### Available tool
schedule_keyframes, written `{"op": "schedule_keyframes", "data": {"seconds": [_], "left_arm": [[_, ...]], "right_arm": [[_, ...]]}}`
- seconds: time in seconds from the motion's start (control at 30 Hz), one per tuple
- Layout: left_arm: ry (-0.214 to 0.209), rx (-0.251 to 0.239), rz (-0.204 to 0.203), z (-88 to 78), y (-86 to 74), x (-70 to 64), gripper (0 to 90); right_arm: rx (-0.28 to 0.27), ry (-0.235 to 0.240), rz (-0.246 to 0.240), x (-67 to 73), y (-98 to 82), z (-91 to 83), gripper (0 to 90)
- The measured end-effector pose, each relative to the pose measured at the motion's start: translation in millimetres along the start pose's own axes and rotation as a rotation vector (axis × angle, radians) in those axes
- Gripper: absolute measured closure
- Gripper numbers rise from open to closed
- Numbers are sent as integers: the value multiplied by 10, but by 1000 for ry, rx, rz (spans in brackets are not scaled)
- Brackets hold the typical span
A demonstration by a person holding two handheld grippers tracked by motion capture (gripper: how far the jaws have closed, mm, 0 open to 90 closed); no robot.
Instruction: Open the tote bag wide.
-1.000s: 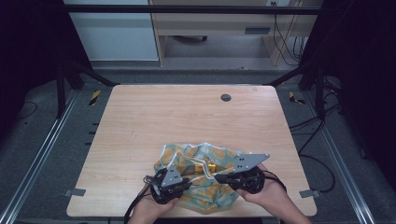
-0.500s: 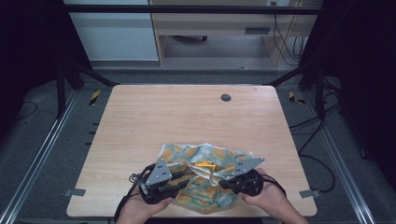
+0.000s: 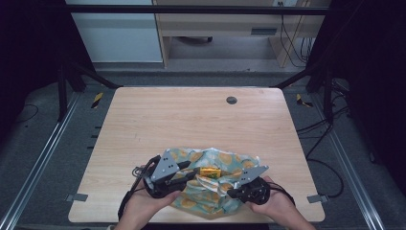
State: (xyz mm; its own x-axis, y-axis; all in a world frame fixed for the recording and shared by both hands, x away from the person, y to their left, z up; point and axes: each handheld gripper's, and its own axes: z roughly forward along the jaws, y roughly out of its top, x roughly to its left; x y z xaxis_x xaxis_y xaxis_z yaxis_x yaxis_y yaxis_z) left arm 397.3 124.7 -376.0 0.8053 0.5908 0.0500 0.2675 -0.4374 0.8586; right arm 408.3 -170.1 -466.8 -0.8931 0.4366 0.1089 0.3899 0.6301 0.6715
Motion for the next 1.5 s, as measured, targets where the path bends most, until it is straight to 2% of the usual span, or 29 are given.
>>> {"op": "schedule_keyframes", "data": {"seconds": [0.07, 0.27, 0.4, 0.5, 0.6, 0.83, 1.03, 1.17, 1.27, 1.43, 1.5], "left_arm": [[4, 38, -1, 82, -74, 33, 637], [-11, 95, -28, 178, -368, 31, 663], [-13, 121, -28, 225, -500, 17, 671], [-15, 136, -28, 271, -581, 5, 673], [-19, 141, -37, 319, -656, -4, 676], [-23, 170, -24, 386, -748, -51, 674], [-28, 178, -13, 413, -791, -93, 673], [-30, 183, -8, 419, -809, -109, 674], [-34, 185, -6, 423, -823, -119, 673], [-37, 187, -3, 432, -834, -117, 666], [-34, 188, -1, 438, -840, -119, 664]], "right_arm": [[-5, 0, 1, -2, -12, -4, 900], [-32, -11, 7, -26, -30, -57, 900], [-44, -15, 12, -28, -18, -82, 900], [-66, -21, 13, -20, 11, -129, 868], [-88, -31, 10, -6, 52, -195, 816], [-153, -75, -6, -3, 187, -375, 676], [-198, -135, -26, -55, 351, -431, 473], [-188, -175, -41, -118, 428, -383, 388], [-169, -188, -42, -177, 466, -295, 335], [-137, -206, -41, -229, 474, -202, 289], [-122, -209, -40, -254, 474, -162, 309]]}}
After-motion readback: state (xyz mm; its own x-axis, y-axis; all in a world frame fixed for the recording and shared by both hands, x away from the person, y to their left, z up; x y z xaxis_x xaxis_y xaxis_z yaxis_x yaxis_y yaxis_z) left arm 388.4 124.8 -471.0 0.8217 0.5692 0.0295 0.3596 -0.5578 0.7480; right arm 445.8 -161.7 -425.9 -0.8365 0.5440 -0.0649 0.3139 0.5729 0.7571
